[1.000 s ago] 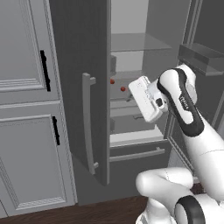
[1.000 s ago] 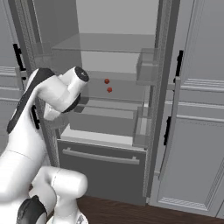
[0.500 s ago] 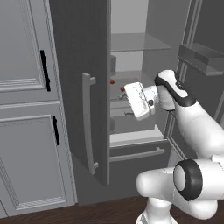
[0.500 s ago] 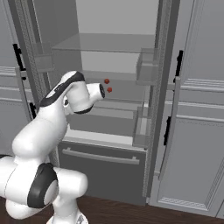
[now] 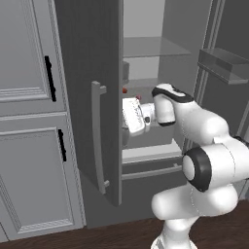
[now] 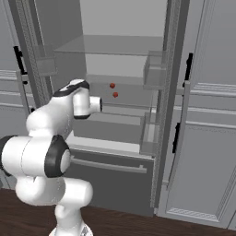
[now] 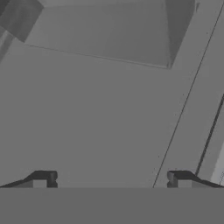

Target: Take the strawberry from the fridge and place it on top of the pancake, located on the dining counter.

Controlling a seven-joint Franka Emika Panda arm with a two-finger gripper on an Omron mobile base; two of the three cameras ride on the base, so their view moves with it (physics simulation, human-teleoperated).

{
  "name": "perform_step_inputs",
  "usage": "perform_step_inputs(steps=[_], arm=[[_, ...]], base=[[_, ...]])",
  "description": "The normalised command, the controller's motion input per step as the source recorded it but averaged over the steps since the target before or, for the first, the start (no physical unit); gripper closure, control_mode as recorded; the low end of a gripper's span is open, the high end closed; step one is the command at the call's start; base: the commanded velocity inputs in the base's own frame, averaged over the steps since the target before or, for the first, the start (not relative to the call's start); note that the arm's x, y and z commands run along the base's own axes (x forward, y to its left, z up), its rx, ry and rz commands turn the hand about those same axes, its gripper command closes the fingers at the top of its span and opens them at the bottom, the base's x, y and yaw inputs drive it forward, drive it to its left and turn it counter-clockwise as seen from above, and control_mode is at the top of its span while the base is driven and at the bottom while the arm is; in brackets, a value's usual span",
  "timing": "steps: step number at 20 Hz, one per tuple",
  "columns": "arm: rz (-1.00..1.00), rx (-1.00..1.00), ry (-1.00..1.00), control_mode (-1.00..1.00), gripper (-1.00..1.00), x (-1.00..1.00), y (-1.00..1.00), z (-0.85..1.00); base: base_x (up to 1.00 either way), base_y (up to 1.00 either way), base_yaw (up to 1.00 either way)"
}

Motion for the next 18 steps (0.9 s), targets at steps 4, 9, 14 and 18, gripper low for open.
perform_step_inputs(steps=[4, 9, 14, 18], arm=[[0.00, 0.00, 0.06, -1.00, -1.00, 0.00, 0.71, -0.07], [0.00, 0.00, 0.02, -1.00, -1.00, -0.03, 0.65, 0.00], [0.00, 0.00, 0.02, -1.00, -1.00, -0.08, 0.67, 0.00], [0.00, 0.00, 0.04, -1.00, -1.00, -0.02, 0.66, 0.00]], base=[[0.00, 0.00, 0.00], [0.00, 0.00, 0.00], [0.00, 0.00, 0.00], [0.00, 0.00, 0.00]])
